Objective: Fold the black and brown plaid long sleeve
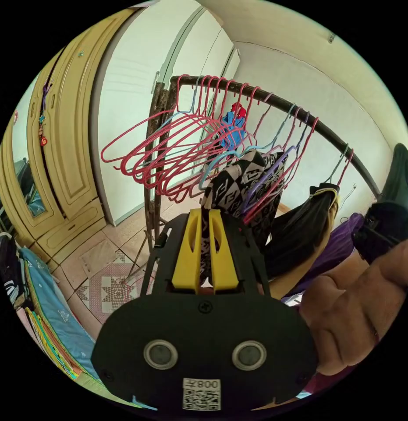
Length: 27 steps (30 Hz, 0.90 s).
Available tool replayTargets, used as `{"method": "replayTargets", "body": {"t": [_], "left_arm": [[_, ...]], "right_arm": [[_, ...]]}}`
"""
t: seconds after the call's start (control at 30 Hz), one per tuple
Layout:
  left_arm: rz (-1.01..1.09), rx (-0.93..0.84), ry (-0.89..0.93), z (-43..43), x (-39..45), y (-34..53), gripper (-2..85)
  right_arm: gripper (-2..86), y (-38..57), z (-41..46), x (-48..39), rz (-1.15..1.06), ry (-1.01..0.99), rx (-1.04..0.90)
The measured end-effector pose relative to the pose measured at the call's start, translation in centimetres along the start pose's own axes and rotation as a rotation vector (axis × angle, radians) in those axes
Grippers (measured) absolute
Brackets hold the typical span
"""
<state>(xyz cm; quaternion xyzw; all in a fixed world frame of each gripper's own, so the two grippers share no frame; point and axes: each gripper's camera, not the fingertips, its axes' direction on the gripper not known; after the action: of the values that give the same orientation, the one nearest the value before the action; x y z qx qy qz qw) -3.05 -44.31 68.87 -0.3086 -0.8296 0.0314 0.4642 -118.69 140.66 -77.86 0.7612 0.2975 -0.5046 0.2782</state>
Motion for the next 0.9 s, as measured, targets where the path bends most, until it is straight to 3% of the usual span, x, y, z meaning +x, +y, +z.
{"method": "replayTargets", "body": {"t": [0.2,0.53,0.73,0.9], "left_arm": [[-0.037,0.044,-0.036,-3.7,-2.0,3.9,1.8],[-0.212,0.221,0.047,-10.2,-9.1,13.8,1.2],[-0.329,0.261,0.101,-11.3,-13.8,21.7,1.0],[-0.567,0.341,0.100,-13.0,-19.4,32.9,0.9]], "right_arm": [[2.2,-2.1,1.1,0.9,0.009,0.003,-0.029],[1.9,-4.9,-1.8,3.1,-0.008,0.208,-0.002],[2.1,-6.4,-4.8,5.5,0.018,0.268,0.005],[2.3,-7.4,-5.3,6.0,-0.044,0.401,-0.079]]}}
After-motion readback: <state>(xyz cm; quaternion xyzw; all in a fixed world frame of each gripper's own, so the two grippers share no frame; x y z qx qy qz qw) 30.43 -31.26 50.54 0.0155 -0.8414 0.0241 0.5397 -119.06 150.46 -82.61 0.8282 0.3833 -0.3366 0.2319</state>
